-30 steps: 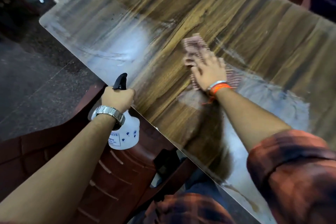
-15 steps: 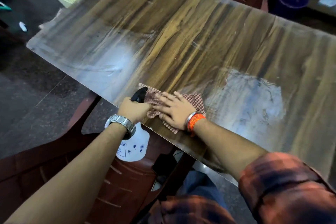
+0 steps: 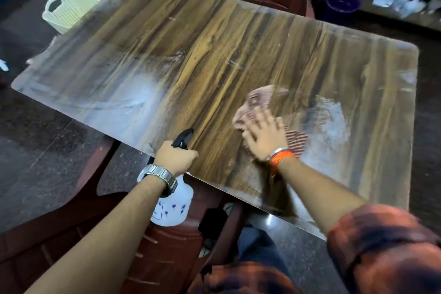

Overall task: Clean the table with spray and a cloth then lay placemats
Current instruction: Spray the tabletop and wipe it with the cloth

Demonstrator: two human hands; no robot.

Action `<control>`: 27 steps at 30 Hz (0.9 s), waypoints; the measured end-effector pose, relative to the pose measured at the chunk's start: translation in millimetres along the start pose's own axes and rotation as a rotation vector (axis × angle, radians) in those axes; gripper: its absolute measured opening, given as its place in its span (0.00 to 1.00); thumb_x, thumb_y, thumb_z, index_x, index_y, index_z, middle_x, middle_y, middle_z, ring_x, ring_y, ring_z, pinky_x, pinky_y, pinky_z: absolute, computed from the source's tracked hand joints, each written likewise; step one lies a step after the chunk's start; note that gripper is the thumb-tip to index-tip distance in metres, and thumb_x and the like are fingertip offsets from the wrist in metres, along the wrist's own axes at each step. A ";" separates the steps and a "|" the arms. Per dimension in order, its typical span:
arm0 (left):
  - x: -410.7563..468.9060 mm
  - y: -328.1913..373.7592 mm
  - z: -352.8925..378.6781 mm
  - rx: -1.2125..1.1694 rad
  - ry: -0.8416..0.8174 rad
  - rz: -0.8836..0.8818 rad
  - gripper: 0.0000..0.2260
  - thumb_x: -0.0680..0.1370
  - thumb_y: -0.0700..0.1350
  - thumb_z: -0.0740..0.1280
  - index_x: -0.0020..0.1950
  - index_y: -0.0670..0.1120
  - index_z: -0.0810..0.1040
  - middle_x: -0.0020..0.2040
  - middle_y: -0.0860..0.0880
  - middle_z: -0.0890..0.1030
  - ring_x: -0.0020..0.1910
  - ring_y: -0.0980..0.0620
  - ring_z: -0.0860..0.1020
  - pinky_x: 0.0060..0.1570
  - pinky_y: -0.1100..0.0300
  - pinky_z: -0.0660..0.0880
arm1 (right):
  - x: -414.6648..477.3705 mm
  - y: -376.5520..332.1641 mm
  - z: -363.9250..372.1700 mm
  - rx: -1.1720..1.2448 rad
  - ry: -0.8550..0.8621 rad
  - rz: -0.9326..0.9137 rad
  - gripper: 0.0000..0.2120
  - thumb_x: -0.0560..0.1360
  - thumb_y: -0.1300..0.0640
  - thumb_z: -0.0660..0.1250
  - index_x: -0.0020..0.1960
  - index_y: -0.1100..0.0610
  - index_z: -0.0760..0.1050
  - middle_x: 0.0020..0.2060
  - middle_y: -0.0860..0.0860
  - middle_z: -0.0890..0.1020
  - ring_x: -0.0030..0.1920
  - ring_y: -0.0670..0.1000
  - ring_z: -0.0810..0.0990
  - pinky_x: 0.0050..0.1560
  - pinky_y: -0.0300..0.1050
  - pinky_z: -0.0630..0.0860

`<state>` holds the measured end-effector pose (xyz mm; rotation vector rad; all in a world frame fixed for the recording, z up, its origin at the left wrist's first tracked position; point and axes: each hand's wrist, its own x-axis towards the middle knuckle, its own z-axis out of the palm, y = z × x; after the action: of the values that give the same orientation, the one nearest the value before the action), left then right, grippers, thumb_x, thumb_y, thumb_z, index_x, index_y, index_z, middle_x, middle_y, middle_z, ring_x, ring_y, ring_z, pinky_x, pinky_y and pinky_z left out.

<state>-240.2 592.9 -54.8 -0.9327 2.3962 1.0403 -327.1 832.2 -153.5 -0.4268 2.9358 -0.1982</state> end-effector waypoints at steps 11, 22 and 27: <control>-29.3 2.9 19.2 0.064 -0.057 0.073 0.12 0.69 0.46 0.73 0.30 0.44 0.73 0.22 0.49 0.75 0.26 0.48 0.75 0.33 0.60 0.73 | -131.4 42.2 16.5 0.032 0.020 0.158 0.24 0.78 0.38 0.47 0.74 0.37 0.56 0.77 0.46 0.53 0.76 0.52 0.54 0.72 0.58 0.50; -52.1 9.1 58.3 0.042 -0.106 0.138 0.09 0.68 0.45 0.72 0.33 0.44 0.74 0.26 0.47 0.77 0.27 0.47 0.76 0.32 0.60 0.72 | -173.6 -4.6 29.3 0.119 0.171 0.547 0.27 0.75 0.41 0.54 0.73 0.45 0.65 0.75 0.53 0.63 0.72 0.60 0.64 0.68 0.63 0.60; -61.9 24.1 70.6 0.027 -0.100 0.104 0.06 0.65 0.46 0.71 0.34 0.44 0.79 0.30 0.47 0.81 0.33 0.45 0.80 0.32 0.62 0.71 | -146.7 -46.8 33.4 0.106 0.056 -0.029 0.22 0.78 0.41 0.53 0.71 0.43 0.65 0.76 0.50 0.60 0.75 0.58 0.59 0.71 0.63 0.57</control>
<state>-208.0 684.4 -55.0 -0.7365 2.3912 1.0633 -169.7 827.0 -157.4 -0.4546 2.9574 -0.3738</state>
